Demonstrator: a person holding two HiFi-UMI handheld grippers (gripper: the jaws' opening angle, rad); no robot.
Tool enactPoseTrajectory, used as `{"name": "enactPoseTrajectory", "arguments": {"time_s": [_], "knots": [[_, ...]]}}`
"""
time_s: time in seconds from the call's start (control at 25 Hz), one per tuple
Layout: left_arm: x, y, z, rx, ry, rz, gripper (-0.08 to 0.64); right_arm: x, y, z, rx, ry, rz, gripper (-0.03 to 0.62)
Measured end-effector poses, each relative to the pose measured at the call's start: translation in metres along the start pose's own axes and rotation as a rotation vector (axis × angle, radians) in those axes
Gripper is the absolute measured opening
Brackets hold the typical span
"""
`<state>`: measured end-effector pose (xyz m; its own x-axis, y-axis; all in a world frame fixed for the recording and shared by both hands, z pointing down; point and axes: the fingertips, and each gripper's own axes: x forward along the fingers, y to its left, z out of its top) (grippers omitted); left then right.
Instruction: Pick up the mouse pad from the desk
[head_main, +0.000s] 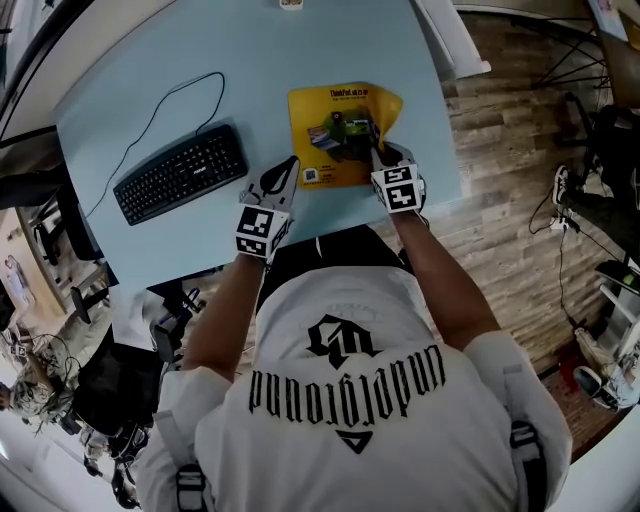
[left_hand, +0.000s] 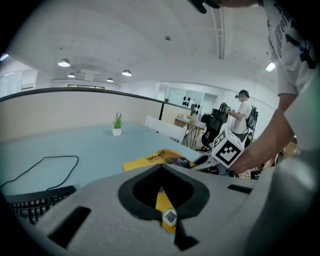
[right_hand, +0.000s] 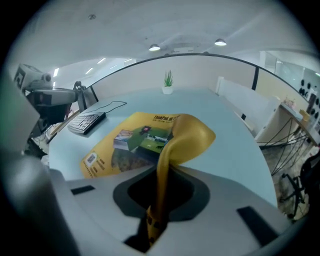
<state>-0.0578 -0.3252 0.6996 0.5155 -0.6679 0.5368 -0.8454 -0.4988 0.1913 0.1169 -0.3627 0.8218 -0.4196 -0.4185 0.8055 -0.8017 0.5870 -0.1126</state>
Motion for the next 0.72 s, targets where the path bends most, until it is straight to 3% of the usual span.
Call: {"name": "enactPoseTrajectory", "arguments": {"time_s": [0.44,0.72], "knots": [[-0.040,0.013,0.022,0.001,-0.071,0.055,0.008,-0.028,0.018,0.027,0.056,-0.080,0.026,0.021],[-0.071,0.002,0.036,0.020,-0.122,0.010,0.008,-0.063,0.044,0.052,0.086,-0.170,0.002,0.021]]}}
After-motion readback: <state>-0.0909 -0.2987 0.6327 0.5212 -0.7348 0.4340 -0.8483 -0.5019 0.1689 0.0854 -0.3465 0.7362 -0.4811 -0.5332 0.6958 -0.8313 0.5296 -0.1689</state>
